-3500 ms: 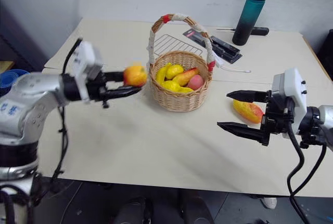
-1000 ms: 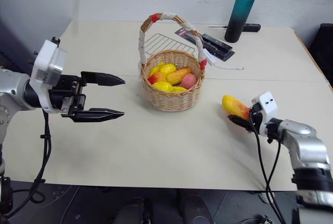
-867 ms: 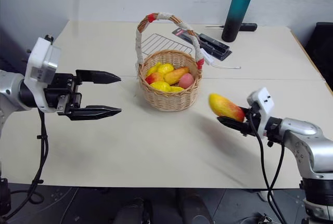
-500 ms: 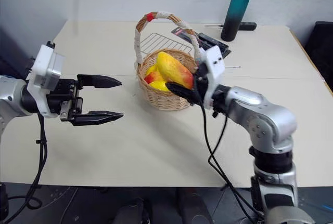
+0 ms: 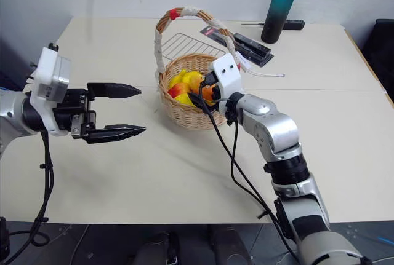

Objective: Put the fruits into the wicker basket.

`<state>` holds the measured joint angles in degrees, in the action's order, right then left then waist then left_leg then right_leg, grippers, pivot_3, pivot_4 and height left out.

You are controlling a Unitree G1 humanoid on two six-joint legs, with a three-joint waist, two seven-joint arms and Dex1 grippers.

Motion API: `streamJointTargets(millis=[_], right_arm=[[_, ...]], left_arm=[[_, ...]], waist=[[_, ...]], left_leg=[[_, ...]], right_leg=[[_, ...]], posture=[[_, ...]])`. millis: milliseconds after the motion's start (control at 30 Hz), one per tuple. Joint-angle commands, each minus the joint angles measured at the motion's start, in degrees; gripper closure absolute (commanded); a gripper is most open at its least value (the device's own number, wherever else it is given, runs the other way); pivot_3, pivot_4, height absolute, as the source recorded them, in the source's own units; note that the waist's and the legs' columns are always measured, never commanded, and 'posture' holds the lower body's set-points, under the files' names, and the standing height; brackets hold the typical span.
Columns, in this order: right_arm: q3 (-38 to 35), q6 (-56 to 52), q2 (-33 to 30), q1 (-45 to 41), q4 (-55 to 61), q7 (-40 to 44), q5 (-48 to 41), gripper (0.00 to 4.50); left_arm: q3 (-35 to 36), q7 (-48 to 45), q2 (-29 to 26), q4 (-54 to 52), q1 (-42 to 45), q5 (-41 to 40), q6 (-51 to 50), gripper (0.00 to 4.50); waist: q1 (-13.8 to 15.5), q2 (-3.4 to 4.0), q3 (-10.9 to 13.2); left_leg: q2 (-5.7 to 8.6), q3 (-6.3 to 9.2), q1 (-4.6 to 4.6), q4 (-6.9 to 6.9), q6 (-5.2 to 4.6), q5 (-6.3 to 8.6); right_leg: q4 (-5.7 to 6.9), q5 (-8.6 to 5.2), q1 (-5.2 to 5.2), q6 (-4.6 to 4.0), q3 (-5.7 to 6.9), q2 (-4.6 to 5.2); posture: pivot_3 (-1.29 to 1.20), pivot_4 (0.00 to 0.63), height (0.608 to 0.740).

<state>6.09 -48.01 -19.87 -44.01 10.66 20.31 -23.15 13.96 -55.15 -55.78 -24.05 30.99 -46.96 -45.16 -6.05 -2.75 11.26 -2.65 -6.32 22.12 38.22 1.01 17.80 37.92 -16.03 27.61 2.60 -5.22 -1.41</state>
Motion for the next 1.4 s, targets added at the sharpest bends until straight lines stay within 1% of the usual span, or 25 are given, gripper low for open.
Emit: streamJointTargets(millis=[33, 133, 233, 300, 367, 433, 500, 633, 733, 800, 867, 933, 1133, 1200, 1233, 1267, 1400], right_arm=[[-3.8, -3.5, -2.7, 2.2, 10.2, 4.1, -5.5, 0.02], [-9.6, -9.9, -4.3, 4.5, 16.4, 5.5, -13.2, 0.02], [-15.4, -14.7, -8.1, 7.8, 21.8, 6.9, -19.8, 0.02], [-19.0, -15.4, -11.9, 11.5, 24.5, 6.2, -20.1, 0.02], [-20.3, -14.5, -13.4, 13.7, 25.0, 3.5, -17.6, 0.02], [-20.8, -13.7, -11.2, 13.4, 23.6, -0.5, -16.8, 0.02], [-20.1, -12.1, -6.0, 10.7, 20.0, -5.5, -15.3, 0.02], [-16.5, -5.3, 2.6, 4.6, 9.0, -12.0, -8.3, 0.02], [-13.7, 0.0, 5.9, 1.5, 1.0, -13.2, -3.9, 0.02], [-12.1, 4.5, 6.8, 0.2, -3.5, -12.8, -1.1, 0.02], [-12.0, 8.2, 7.3, 0.0, -6.4, -13.1, 1.1, 0.4], [-11.7, 10.4, 7.2, 0.7, -7.4, -12.7, 2.5, 0.94], [-9.5, 12.4, 6.0, 4.3, -5.6, -10.1, 5.1, 3.06], [-10.0, 12.6, 6.0, 4.9, -4.8, -10.0, 5.1, 3.73], [-10.5, 12.8, 6.1, 5.0, -4.3, -10.0, 4.8, 4.14], [-10.8, 13.0, 6.1, 5.2, -3.9, -9.8, 4.7, 4.35], [-11.5, 14.5, 5.8, 4.5, -2.9, -8.0, 4.1, 4.35]], left_arm=[[-1.7, 0.3, 0.4, 0.7, 1.4, 3.3, 3.5, 0.0], [-3.5, 0.6, 2.0, 1.7, 3.5, 3.9, 4.3, 0.0], [-4.1, 0.4, 2.8, 2.3, 5.3, 3.9, 4.2, 0.0], [-3.5, 0.3, 3.3, 2.9, 6.3, 2.7, 3.5, 0.0], [-3.1, 0.2, 3.6, 3.1, 6.6, 2.0, 3.2, 0.0], [-3.1, 0.1, 3.8, 2.9, 6.5, 1.7, 3.2, 0.0], [-3.9, 0.3, 4.5, 3.0, 6.9, 2.0, 3.5, 0.0], [-5.2, 0.5, 5.7, 3.6, 7.8, 3.1, 3.8, 0.0], [-5.1, 0.5, 5.5, 3.2, 7.6, 3.2, 3.6, 0.0], [-4.3, 0.6, 5.3, 2.7, 7.4, 2.3, 3.0, 0.0], [-3.7, 0.5, 5.2, 2.2, 7.2, 1.6, 2.8, 0.0], [-3.6, 0.7, 5.2, 2.0, 7.4, 1.3, 2.6, 0.0], [-4.2, 2.1, 5.7, 3.0, 7.9, 2.3, 2.6, 0.0], [-4.4, 2.3, 5.8, 3.6, 7.8, 2.6, 2.7, 0.0], [-4.6, 2.1, 5.8, 3.8, 7.8, 2.8, 2.9, 0.0], [-4.7, 2.0, 5.8, 4.0, 7.8, 2.9, 3.2, 0.0], [-5.6, 1.7, 6.5, 4.7, 8.5, 3.3, 3.7, 0.0]], waist=[[0.3, 0.0, 0.0], [0.5, -0.01, 0.0], [1.2, -0.01, 0.0], [1.3, -0.01, 0.0], [1.3, -0.03, 0.0], [0.9, -0.03, 0.0], [0.4, -0.05, 0.0], [-0.3, -0.04, 0.0], [-0.3, -0.04, 0.0], [-0.3, -0.04, 0.0], [-0.3, -0.04, 0.0], [-0.3, -0.04, 0.0], [-0.3, -0.04, 0.0], [-0.3, -0.04, 0.0], [-0.3, -0.04, 0.0], [-0.3, -0.04, 0.0], [-0.3, -0.04, 0.0]], left_leg=[[0.0, 0.02, -0.01, 0.01, 0.0, 0.0], [0.02, 0.01, -0.02, 0.07, -0.03, -0.01], [0.03, 0.02, -0.02, 0.11, -0.06, -0.03], [0.04, 0.05, -0.02, 0.12, -0.07, -0.03], [0.05, 0.07, -0.03, 0.13, -0.08, -0.03], [0.06, 0.04, -0.05, 0.15, -0.08, -0.03], [0.06, -0.05, -0.07, 0.12, -0.12, -0.09], [0.06, -0.03, -0.12, 0.02, -0.1, -0.41], [0.09, 0.01, -0.13, -0.06, -0.19, -0.51], [0.09, 0.05, -0.11, -0.07, -0.16, -0.53], [0.08, 0.05, -0.08, -0.09, -0.11, -0.56], [0.07, 0.05, 0.0, -0.09, 0.01, -0.62], [0.06, 0.06, 0.03, -0.08, 0.02, -0.62], [0.07, 0.07, -0.01, -0.07, 0.03, -0.63], [0.07, 0.07, -0.03, -0.07, 0.03, -0.63], [0.08, 0.08, -0.03, -0.07, 0.03, -0.63], [0.07, 0.09, -0.02, -0.07, 0.04, -0.64]], right_leg=[[-0.01, 0.0, -0.03, 0.0, 0.01, 0.0], [0.0, 0.0, -0.07, 0.0, 0.01, 0.0], [0.05, 0.02, -0.08, 0.0, 0.01, -0.01], [0.03, 0.03, -0.11, 0.01, 0.01, -0.01], [0.02, 0.03, -0.14, 0.01, 0.01, -0.01], [0.04, 0.05, -0.15, 0.04, -0.05, -0.02], [0.06, 0.13, -0.12, 0.0, -0.11, -0.04], [0.01, 0.47, -0.12, -0.16, -0.12, -0.11], [0.01, 0.53, -0.11, -0.21, -0.13, -0.11], [0.04, 0.54, -0.1, -0.21, -0.1, -0.11], [0.02, 0.54, -0.07, -0.21, -0.09, -0.1], [-0.02, 0.54, -0.02, -0.21, -0.07, -0.09], [-0.03, 0.54, -0.02, -0.2, -0.05, -0.07], [0.02, 0.54, -0.04, -0.2, -0.05, -0.08], [0.04, 0.54, -0.05, -0.2, -0.05, -0.08], [0.05, 0.54, -0.05, -0.2, -0.05, -0.08], [0.05, 0.54, -0.04, -0.2, -0.03, -0.08]], posture=[[0.0, 0.15, 0.74], [0.0, 0.15, 0.74], [0.0, 0.15, 0.74], [0.0, 0.15, 0.74], [0.0, 0.15, 0.74], [0.0, 0.15, 0.74], [0.0, 0.15, 0.74], [0.0, 0.15, 0.74], [0.0, 0.15, 0.74], [0.0, 0.15, 0.74], [0.0, 0.15, 0.74], [0.0, 0.15, 0.74], [0.0, 0.15, 0.74], [0.0, 0.15, 0.74], [0.0, 0.15, 0.74], [0.0, 0.15, 0.74], [0.0, 0.15, 0.74]])
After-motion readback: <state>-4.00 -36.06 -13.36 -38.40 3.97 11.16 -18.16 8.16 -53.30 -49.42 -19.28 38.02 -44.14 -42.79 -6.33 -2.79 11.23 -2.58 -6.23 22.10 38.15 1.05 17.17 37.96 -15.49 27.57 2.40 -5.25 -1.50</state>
